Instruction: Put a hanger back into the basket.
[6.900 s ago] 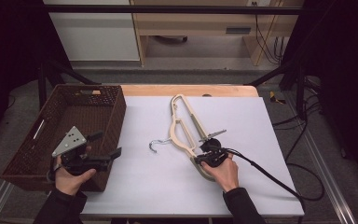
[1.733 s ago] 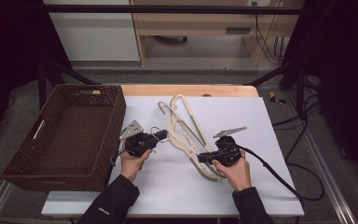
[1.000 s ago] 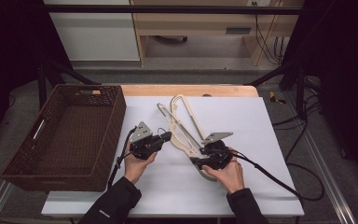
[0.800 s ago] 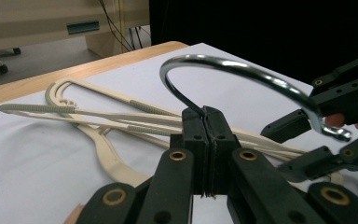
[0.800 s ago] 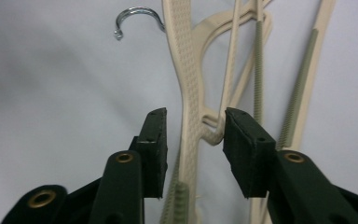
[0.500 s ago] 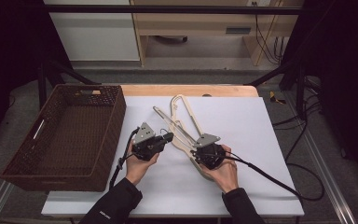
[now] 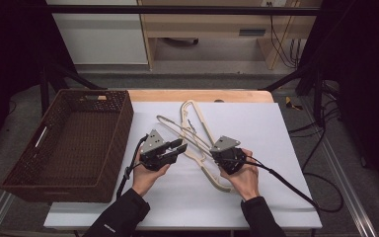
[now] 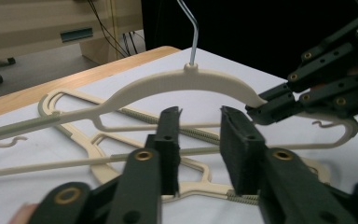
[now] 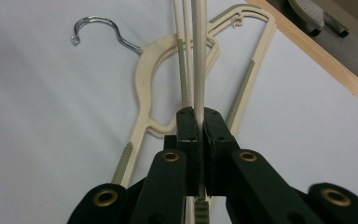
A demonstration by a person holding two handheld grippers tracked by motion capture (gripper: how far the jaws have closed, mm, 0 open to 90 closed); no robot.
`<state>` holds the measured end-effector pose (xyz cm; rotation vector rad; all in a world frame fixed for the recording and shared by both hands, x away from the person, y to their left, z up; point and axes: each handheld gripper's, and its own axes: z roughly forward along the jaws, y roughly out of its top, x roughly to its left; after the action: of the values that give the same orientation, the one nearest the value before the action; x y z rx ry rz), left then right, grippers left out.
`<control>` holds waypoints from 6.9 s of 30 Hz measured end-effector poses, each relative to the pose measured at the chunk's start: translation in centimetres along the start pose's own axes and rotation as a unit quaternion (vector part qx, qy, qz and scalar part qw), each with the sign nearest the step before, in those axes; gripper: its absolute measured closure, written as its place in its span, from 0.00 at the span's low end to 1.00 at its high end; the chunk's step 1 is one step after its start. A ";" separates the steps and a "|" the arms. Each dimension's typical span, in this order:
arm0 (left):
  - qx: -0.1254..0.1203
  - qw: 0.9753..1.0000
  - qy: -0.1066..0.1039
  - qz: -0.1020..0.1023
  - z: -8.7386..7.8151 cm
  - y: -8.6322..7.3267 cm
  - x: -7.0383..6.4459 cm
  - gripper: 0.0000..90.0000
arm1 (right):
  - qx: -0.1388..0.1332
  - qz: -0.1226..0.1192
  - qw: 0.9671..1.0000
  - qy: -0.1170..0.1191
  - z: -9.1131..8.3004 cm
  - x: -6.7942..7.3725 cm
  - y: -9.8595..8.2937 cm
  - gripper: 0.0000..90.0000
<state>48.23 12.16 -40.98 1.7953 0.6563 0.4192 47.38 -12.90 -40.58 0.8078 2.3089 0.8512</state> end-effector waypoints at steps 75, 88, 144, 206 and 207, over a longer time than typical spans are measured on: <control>0.198 0.967 -0.112 0.113 -7.9 2.3 -3.4 0.97 | -0.151 0.026 0.976 0.155 -8.0 -3.0 -2.5 0.36; 0.147 0.986 -0.039 0.071 -11.8 8.0 -1.5 0.97 | -0.175 0.119 0.973 0.088 -9.7 -4.8 -5.6 0.13; 0.176 0.970 0.163 -0.028 -25.5 2.0 18.9 0.96 | -0.144 0.139 0.977 0.071 -8.4 -4.7 -6.6 0.09; 0.024 0.998 0.047 -0.018 -15.4 1.6 3.9 0.24 | -0.132 0.151 0.978 0.062 -6.8 -2.8 -4.2 0.09; 0.024 0.998 0.047 -0.018 -15.4 1.6 3.9 0.24 | -0.132 0.151 0.978 0.062 -6.8 -2.8 -4.2 0.09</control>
<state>42.70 25.82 -34.75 1.8142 0.7703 0.4695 43.33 -20.02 -38.33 1.0244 2.1423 1.3433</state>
